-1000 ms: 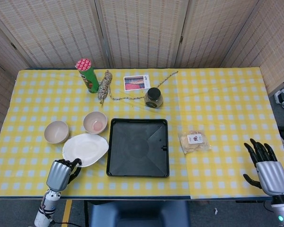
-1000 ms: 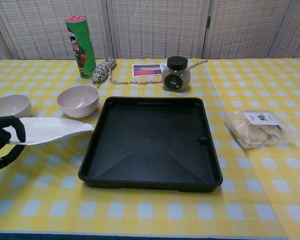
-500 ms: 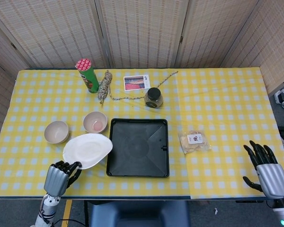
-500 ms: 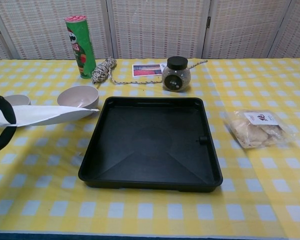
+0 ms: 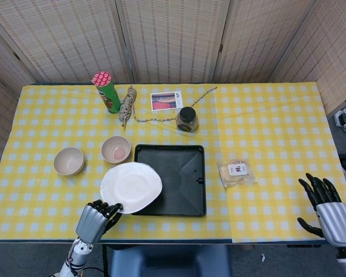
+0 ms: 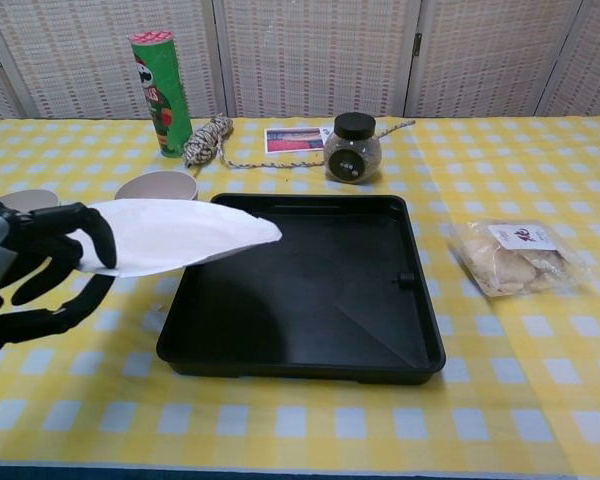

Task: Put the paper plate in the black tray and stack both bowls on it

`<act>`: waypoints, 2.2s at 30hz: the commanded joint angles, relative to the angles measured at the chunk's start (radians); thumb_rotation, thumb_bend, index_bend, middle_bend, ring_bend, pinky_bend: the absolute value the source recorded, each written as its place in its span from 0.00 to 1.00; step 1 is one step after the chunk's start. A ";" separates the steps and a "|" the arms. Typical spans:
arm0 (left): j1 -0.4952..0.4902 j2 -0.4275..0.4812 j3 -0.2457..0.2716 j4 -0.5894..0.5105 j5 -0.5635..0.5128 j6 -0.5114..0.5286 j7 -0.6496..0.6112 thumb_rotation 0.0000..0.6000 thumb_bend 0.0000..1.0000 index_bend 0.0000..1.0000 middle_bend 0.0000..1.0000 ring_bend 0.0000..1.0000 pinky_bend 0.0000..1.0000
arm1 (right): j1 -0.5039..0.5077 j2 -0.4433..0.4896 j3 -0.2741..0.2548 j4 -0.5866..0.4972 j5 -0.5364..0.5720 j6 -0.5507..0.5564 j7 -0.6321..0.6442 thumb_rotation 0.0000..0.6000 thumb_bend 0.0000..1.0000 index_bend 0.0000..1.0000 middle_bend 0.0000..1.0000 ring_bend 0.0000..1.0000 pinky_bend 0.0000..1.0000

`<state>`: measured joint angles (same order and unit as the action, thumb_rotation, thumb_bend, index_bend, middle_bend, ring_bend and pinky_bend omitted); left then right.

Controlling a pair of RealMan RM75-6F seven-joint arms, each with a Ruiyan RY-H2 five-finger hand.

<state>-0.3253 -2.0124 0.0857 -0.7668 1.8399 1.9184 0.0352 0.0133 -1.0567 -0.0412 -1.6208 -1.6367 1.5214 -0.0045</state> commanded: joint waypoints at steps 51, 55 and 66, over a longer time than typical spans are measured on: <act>-0.229 -0.078 -0.081 -0.104 -0.152 -0.470 0.144 1.00 0.20 0.34 1.00 1.00 1.00 | 0.003 0.025 0.038 0.012 0.081 -0.031 0.078 1.00 0.23 0.00 0.00 0.00 0.00; -0.197 0.043 -0.068 -0.302 -0.166 -0.475 0.205 1.00 0.20 0.33 1.00 1.00 1.00 | 0.003 0.023 0.037 0.013 0.077 -0.031 0.075 1.00 0.23 0.00 0.00 0.00 0.00; -0.098 0.303 -0.171 -0.571 -0.362 -0.478 0.439 1.00 0.35 0.51 1.00 1.00 1.00 | 0.007 0.020 0.025 0.007 0.050 -0.035 0.057 1.00 0.23 0.00 0.00 0.00 0.00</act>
<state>-0.4531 -1.7634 -0.0361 -1.2901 1.5567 1.4575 0.4217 0.0202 -1.0365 -0.0159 -1.6139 -1.5863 1.4859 0.0519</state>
